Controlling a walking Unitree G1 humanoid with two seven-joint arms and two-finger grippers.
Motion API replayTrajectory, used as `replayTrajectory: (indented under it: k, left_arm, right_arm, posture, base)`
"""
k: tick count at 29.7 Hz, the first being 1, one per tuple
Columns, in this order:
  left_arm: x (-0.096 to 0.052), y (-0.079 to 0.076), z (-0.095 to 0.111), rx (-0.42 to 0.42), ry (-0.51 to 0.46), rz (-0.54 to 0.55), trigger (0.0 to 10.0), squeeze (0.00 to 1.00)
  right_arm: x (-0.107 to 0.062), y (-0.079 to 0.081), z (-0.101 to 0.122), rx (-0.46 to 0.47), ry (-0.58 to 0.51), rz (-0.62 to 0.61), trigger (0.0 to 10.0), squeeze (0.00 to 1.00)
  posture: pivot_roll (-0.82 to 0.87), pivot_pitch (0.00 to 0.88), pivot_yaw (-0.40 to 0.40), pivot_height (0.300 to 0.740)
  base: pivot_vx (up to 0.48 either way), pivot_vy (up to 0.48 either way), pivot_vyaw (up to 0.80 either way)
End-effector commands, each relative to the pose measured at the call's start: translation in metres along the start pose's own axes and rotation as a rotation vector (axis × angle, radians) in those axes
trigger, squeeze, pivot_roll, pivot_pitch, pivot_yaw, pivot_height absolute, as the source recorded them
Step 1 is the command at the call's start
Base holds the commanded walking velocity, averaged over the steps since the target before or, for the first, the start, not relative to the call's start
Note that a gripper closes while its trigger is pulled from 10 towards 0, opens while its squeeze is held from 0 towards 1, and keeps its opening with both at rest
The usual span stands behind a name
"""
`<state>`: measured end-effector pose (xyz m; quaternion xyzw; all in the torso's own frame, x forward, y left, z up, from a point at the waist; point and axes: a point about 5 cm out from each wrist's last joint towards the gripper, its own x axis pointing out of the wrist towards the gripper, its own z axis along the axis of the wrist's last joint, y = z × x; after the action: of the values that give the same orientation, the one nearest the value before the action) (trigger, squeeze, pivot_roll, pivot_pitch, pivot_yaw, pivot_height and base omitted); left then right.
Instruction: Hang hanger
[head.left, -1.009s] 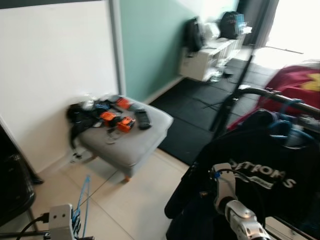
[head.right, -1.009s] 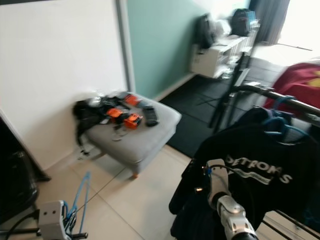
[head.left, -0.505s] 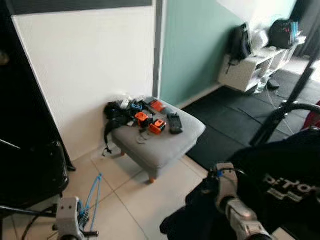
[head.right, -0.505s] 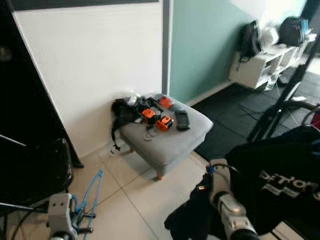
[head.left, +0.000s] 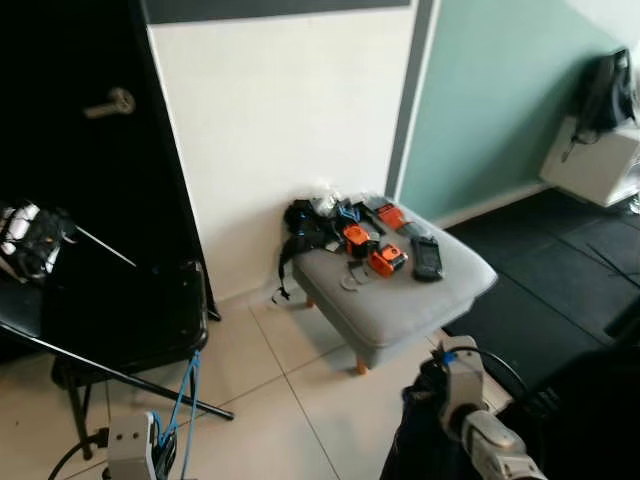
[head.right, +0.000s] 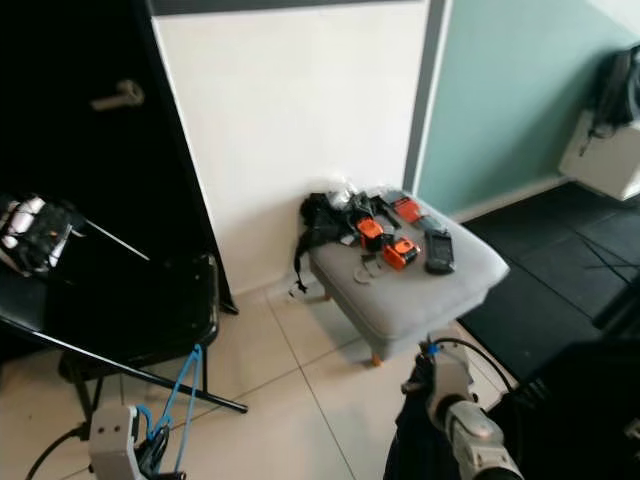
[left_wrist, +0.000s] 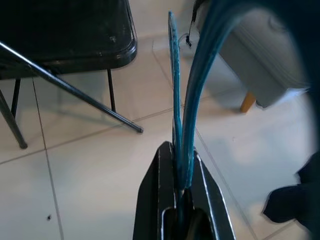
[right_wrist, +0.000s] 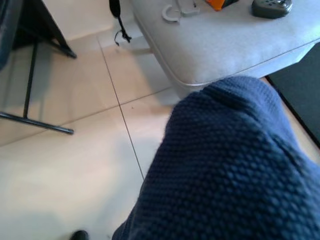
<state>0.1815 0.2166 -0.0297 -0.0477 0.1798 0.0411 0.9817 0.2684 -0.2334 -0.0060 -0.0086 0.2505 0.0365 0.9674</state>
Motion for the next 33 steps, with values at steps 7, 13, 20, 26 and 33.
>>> replayTrajectory:
  k: [7, 13, 20, 26, 33]
  left_arm:
    - [-0.008, -0.003, 0.005, -0.002, -0.036, -0.020, 10.0, 0.00]
    - [-0.011, -0.005, 0.010, -0.002, -0.048, -0.027, 10.0, 0.00]
    - [-0.019, -0.008, 0.023, -0.002, -0.074, -0.036, 10.0, 0.00]
    - [-0.026, -0.010, 0.031, -0.001, -0.091, -0.041, 10.0, 0.00]
    - [-0.042, -0.013, 0.036, 0.004, -0.097, -0.044, 10.0, 0.00]
  right_arm:
    - [0.001, 0.007, -0.001, 0.023, -0.020, 0.055, 10.0, 0.00]
    - [0.000, 0.008, -0.003, 0.021, -0.016, 0.072, 10.0, 0.00]
    - [0.000, 0.009, -0.002, 0.008, -0.019, 0.107, 10.0, 0.00]
    - [0.001, 0.010, 0.000, -0.018, -0.022, 0.128, 10.0, 0.00]
    - [0.003, 0.013, 0.002, -0.033, -0.024, 0.145, 10.0, 0.00]
  posture:
    - [0.01, 0.027, -0.032, 0.740]
    - [0.02, 0.040, -0.028, 0.740]
    - [0.02, 0.063, -0.022, 0.740]
    - [0.02, 0.056, -0.024, 0.740]
    - [0.02, 0.049, -0.026, 0.740]
  base:
    - [0.000, 0.000, 0.74]
    - [0.000, 0.000, 0.74]
    - [0.000, 0.000, 0.75]
    - [0.000, 0.000, 0.74]
    - [0.000, 0.000, 0.74]
